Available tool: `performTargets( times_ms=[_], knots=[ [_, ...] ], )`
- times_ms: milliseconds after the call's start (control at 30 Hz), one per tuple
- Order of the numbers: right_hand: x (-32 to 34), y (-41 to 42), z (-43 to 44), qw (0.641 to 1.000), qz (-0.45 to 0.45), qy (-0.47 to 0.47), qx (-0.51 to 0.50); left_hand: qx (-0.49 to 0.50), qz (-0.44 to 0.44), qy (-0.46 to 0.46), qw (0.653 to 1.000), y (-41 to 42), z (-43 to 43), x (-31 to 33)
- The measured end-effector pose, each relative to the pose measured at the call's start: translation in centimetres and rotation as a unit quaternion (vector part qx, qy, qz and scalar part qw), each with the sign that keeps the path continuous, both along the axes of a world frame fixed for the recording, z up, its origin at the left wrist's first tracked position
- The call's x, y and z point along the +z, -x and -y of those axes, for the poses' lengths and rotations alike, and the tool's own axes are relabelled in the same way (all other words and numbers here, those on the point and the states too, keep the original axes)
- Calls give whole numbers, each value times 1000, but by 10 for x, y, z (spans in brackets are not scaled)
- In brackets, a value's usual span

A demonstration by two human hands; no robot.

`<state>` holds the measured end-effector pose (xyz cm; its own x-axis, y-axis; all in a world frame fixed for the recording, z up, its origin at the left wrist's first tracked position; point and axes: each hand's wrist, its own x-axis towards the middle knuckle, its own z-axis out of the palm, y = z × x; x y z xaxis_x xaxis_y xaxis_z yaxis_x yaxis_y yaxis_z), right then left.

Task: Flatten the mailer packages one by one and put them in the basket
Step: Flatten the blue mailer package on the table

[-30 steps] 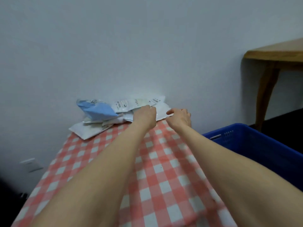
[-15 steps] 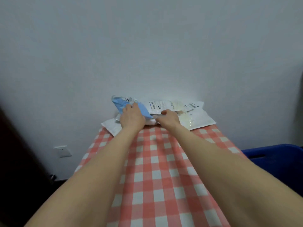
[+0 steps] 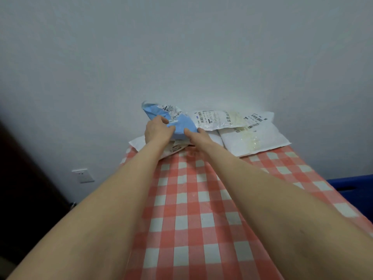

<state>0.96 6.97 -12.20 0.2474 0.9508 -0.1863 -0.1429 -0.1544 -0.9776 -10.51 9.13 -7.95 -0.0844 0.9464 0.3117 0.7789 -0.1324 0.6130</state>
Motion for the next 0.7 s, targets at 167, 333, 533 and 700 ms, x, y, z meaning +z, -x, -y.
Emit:
performTargets(
  times_ms=[167, 333, 533, 700],
  knots=[
    [4, -8, 18, 998, -57, 0, -14, -27, 18, -34, 999, -8, 30, 10],
    [21, -26, 60, 993, -105, -33, -49, -82, -1, -18, 996, -30, 85, 8],
    [13, -64, 140, 996, -59, 13, -62, -156, -29, 5, 987, -75, 174, -17],
    [-6, -100, 189, 985, 111, 73, -108, -258, -68, 35, 963, -95, 214, -34]
  ],
)
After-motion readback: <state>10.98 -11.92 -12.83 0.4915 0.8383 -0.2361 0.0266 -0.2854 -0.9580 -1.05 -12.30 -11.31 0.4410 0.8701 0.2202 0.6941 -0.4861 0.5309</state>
